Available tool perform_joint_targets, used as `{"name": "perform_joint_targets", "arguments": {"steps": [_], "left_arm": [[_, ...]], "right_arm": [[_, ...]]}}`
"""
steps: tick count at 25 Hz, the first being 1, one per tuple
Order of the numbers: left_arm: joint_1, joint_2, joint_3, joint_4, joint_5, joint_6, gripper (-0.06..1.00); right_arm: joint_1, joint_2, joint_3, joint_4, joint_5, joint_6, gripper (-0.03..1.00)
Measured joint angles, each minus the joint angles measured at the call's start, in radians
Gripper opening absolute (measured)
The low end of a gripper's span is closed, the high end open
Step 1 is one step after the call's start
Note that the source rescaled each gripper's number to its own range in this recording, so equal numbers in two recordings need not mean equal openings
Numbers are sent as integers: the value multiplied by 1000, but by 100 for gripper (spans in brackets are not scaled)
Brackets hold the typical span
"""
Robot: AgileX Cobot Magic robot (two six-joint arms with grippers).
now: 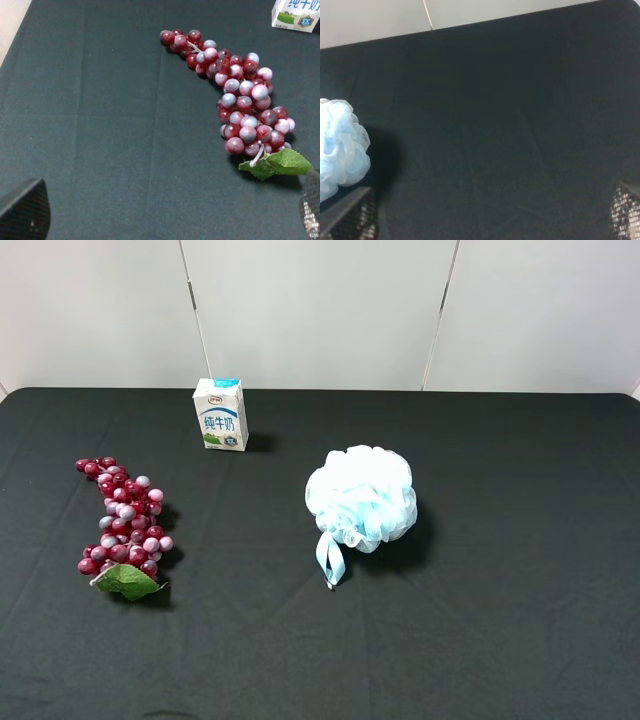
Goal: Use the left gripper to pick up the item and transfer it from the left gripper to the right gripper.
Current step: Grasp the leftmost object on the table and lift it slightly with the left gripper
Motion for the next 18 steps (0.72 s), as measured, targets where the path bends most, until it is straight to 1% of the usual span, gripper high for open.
{"name": "perform_joint_targets", "arguments": {"steps": [18], "left_arm": [[0,0,0,0,0,0,100]], "right_arm": [[0,0,0,0,0,0,100]]}}
